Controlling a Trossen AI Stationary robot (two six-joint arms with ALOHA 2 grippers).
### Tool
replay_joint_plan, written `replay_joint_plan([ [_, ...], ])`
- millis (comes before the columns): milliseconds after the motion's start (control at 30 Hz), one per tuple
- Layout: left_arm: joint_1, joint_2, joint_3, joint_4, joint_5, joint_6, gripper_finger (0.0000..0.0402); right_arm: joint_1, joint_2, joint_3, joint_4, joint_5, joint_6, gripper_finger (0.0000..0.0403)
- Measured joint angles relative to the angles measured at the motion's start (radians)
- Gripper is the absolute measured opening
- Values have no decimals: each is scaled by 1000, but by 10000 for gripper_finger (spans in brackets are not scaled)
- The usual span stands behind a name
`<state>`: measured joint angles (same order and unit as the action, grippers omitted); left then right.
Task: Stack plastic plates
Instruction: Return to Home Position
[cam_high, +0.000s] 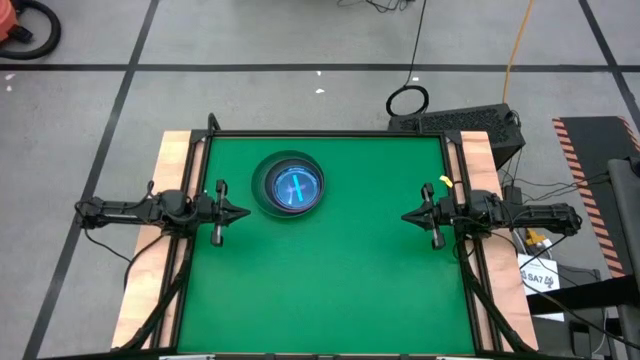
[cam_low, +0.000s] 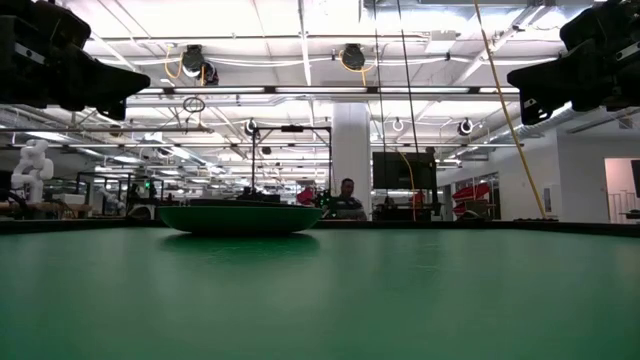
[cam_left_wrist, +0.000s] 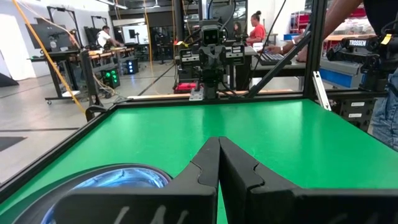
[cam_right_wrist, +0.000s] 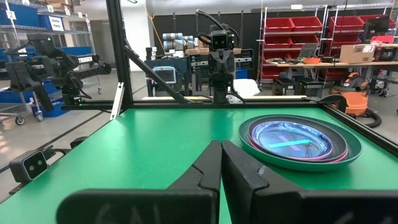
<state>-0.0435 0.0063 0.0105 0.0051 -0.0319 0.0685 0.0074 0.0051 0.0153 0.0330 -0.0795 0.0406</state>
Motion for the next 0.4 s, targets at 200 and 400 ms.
replay_joint_plan([
  [200,0,0,0,0,0,-1,5,0,0,0,0,0,0,6],
  [400,0,0,0,0,0,1,5,0,0,0,0,0,0,6],
])
